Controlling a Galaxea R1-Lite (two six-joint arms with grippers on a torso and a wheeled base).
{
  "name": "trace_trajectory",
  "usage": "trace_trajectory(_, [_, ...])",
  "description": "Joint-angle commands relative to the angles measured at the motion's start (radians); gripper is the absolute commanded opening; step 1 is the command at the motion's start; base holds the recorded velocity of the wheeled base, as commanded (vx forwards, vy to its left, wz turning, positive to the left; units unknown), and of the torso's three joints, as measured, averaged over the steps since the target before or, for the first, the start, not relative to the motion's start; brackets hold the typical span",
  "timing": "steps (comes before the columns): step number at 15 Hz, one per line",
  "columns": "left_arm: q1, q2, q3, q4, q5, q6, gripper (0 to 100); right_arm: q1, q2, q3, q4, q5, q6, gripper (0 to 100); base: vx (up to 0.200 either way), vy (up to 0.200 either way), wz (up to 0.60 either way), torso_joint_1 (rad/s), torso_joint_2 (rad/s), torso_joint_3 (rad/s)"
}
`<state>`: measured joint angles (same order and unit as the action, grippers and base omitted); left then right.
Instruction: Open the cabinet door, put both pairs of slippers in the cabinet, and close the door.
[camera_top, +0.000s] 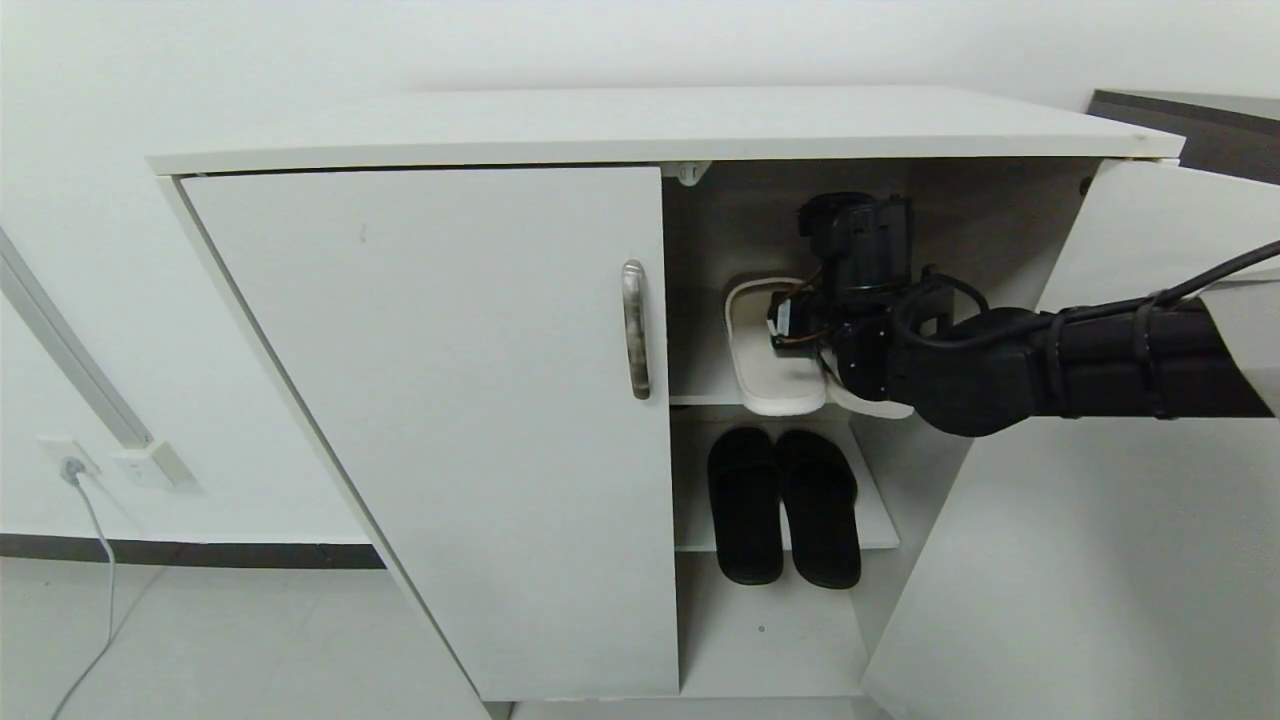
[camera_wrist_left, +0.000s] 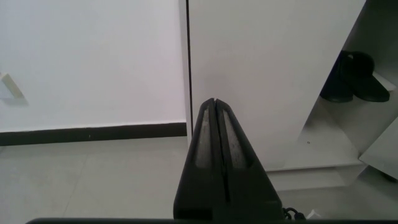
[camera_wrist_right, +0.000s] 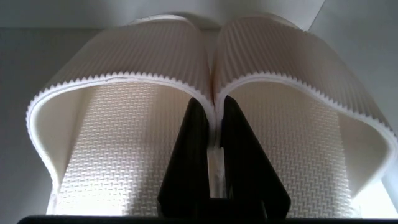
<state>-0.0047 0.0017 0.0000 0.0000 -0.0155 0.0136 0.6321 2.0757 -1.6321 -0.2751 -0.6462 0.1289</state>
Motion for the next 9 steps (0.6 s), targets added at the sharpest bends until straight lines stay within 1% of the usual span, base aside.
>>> trace_trajectory(1, [0.000,0.000,0.000,0.000,0.000,0.000,0,0.000,0.014,-0.005,-0.001,0.000,0.000,0,0.000,0.000,0.00,0.000,0.00,0.000])
trace_trajectory(7, [0.000,0.000,0.000,0.000,0.000,-0.001,0,-0.002,0.020,-0.005,-0.001,0.000,0.001,0,0.000,0.000,0.00,0.000,0.00,0.000])
trace_trajectory(8, [0.000,0.000,0.000,0.000,0.000,-0.001,0,-0.002,0.021,-0.005,-0.001,0.002,0.000,100,0.000,0.000,0.00,0.000,0.00,0.000])
trace_trajectory(9, [0.000,0.000,0.000,0.000,0.000,-0.001,0,-0.003,0.021,-0.003,-0.003,0.002,0.000,100,0.000,0.000,0.00,0.000,0.00,0.000])
